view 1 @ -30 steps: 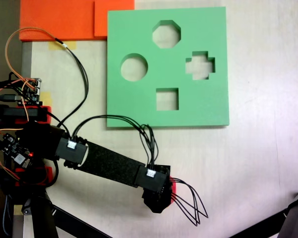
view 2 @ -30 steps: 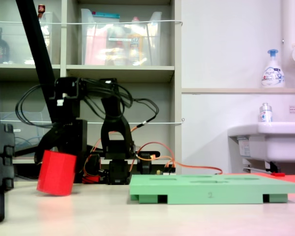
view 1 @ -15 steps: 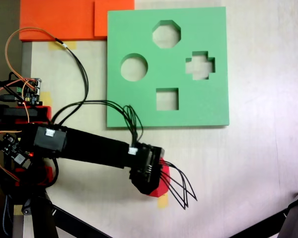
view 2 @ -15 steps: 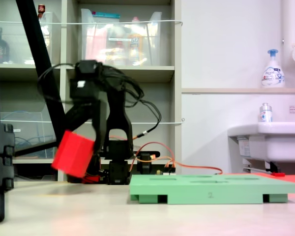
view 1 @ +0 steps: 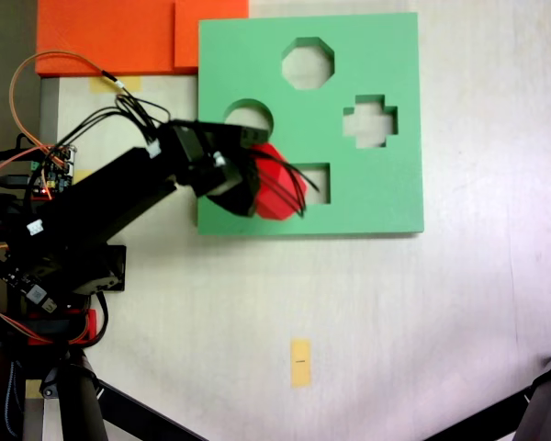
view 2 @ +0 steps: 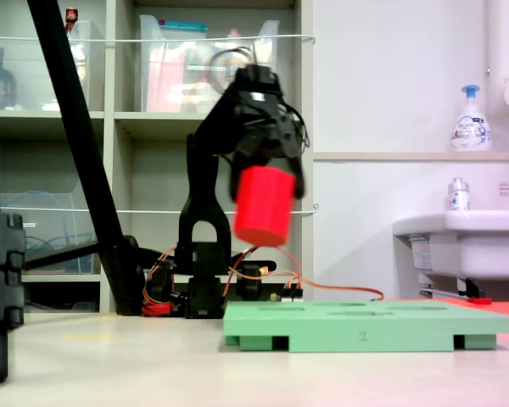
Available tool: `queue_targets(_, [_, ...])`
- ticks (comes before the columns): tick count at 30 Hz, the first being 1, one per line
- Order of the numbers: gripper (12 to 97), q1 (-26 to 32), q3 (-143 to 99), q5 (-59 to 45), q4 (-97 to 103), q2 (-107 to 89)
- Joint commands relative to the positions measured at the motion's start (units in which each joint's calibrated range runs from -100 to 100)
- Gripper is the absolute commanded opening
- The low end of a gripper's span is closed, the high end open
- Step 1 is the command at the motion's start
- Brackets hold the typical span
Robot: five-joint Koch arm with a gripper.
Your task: Put the octagonal pillar block into the corresponding hole
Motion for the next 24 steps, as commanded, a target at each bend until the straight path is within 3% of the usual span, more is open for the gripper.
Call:
queue_targets(1, [31.1, 4.05, 5.07, 4.20, -1.76, 1.10])
queue_targets(10, [31.1, 10.31, 25.11, 5.52, -1.76, 27.92])
queue_targets(16, [31.0, 9.57, 37.68, 6.84, -1.76, 43.84])
queue_targets(24, [31.0, 7.13, 38.17, 6.89, 3.53, 50.96])
